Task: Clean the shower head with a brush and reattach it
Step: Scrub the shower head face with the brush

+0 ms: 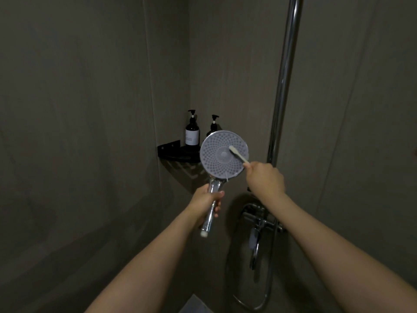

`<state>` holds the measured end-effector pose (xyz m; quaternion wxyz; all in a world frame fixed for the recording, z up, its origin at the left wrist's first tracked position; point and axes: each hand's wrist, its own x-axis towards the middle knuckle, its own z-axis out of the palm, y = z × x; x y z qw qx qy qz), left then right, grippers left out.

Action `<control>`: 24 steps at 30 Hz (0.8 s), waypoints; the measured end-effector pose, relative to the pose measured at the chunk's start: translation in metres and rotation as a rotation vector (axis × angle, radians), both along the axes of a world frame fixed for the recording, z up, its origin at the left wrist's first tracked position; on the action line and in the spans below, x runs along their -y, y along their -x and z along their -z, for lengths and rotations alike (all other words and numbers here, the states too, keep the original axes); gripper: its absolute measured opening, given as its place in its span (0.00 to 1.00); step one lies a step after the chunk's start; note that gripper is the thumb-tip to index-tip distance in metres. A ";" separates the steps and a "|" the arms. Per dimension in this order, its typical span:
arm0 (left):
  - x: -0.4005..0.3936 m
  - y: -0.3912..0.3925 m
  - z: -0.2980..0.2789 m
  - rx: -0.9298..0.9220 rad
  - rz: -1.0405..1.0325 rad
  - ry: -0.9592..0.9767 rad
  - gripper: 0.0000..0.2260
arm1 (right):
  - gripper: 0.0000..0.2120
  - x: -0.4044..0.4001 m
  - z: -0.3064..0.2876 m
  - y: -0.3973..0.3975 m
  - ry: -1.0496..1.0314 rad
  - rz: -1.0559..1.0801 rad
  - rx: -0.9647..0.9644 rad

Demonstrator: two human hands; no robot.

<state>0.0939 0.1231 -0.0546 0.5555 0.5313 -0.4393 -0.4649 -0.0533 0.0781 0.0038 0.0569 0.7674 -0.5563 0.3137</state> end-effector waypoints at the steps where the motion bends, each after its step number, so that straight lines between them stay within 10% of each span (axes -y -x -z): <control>1: -0.001 -0.001 0.000 0.022 0.010 -0.009 0.07 | 0.23 0.002 -0.004 0.002 0.021 0.006 0.014; 8: -0.003 0.004 -0.001 0.040 0.037 0.003 0.05 | 0.20 0.003 -0.002 0.001 0.012 -0.085 -0.094; 15: 0.000 -0.002 0.009 0.017 0.027 -0.026 0.06 | 0.20 0.031 0.029 0.027 -0.280 -0.042 1.162; 24: 0.014 0.004 0.054 0.007 0.015 -0.094 0.04 | 0.19 0.070 0.130 0.039 -0.688 0.072 1.135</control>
